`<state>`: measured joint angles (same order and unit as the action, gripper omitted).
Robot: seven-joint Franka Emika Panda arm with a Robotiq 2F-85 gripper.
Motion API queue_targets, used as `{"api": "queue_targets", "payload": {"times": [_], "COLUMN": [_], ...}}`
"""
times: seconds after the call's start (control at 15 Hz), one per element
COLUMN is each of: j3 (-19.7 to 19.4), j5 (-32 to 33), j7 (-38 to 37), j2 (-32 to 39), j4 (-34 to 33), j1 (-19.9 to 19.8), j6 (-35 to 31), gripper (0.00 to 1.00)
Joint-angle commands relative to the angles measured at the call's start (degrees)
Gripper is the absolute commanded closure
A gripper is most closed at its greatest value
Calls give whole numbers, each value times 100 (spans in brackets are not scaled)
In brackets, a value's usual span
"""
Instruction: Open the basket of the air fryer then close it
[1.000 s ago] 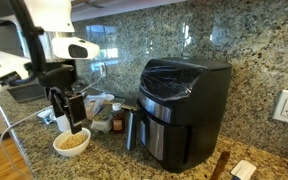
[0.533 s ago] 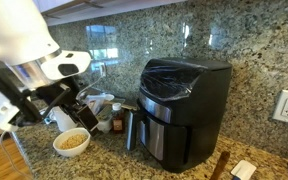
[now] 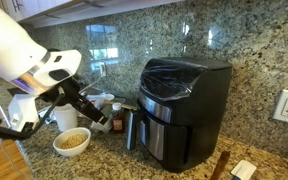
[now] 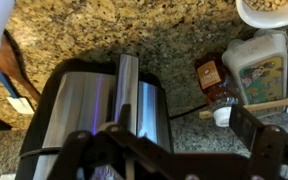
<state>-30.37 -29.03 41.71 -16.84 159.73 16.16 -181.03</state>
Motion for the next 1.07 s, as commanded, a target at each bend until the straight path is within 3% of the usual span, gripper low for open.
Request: {"api": "queue_targets", "payload": {"times": [0.0, 0.27, 0.8, 1.0], "j3": [-724, -1441, -2625, -3165], "j5": [-752, -1149, -1450, -1437], "j7": [469, 711, 551, 508], "j2": [-96, -89, -51, -112], "j4": [-13, -29, -36, -36], "j1": [992, 1820, 2891, 3511], "j6": [-488, -718, -1014, -1370], "gripper": [0, 0, 0, 0]}}
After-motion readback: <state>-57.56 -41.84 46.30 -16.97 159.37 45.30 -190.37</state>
